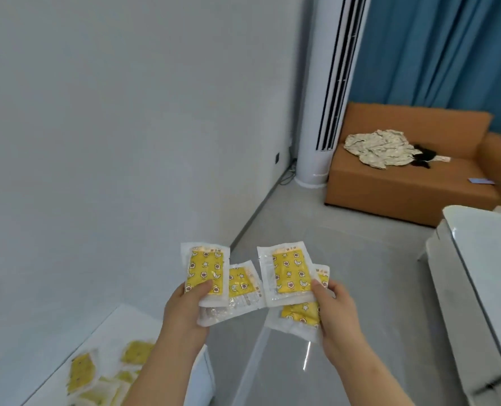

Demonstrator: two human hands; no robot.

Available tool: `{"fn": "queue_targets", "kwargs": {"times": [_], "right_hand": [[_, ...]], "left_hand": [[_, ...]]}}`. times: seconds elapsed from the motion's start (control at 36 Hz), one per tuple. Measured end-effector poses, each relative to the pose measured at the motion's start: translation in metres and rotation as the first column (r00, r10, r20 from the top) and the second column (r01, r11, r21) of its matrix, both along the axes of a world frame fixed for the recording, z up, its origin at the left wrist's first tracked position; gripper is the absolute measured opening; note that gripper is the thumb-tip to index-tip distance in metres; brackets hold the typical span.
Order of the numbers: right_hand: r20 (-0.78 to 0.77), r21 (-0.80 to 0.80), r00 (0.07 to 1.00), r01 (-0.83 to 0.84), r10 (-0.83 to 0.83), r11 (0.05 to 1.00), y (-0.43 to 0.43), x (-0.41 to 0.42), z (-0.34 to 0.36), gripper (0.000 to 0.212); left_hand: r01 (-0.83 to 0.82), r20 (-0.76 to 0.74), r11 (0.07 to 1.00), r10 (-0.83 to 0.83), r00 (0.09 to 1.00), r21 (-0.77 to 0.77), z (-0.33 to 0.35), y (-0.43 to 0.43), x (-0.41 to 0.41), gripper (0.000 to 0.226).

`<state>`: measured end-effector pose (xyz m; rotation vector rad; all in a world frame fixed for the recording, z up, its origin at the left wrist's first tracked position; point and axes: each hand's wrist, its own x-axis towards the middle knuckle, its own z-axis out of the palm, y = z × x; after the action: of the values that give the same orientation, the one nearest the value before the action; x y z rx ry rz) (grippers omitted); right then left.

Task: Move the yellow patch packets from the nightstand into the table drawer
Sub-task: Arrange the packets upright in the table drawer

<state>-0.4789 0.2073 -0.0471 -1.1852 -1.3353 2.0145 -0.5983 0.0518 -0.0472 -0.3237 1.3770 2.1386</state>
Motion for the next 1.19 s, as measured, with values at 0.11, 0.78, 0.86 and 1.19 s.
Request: {"fn": "queue_targets", "kwargs": {"times": [0.11, 0.78, 0.86, 1.19], "right_hand": [[0.004, 0.018, 0.989, 0.150, -0.150, 0.989, 0.068, 0.094, 0.004, 0.012], [0.038, 0.026, 0.784, 0.619, -0.620, 0.785, 0.353, 0.506, 0.008, 0.012], [0.054, 0.028, 0.767, 0.639, -0.639, 0.769, 0.395, 0.537, 0.006, 0.014], [0.074, -0.018, 0.658, 0.752, -0.749, 0.659, 0.519, 0.700, -0.019, 0.016]], "left_hand": [[0.152, -0.013, 0.986, -0.152, 0.988, 0.062, 0.008, 0.091, 0.072, 0.028], [0.614, 0.068, 0.789, -0.613, 0.787, 0.008, 0.007, 0.497, 0.436, 0.022], [0.659, 0.092, 0.752, -0.657, 0.748, 0.009, 0.009, 0.543, 0.470, 0.012], [0.806, 0.036, 0.588, -0.806, 0.591, -0.066, -0.006, 0.704, 0.633, 0.020]]}}
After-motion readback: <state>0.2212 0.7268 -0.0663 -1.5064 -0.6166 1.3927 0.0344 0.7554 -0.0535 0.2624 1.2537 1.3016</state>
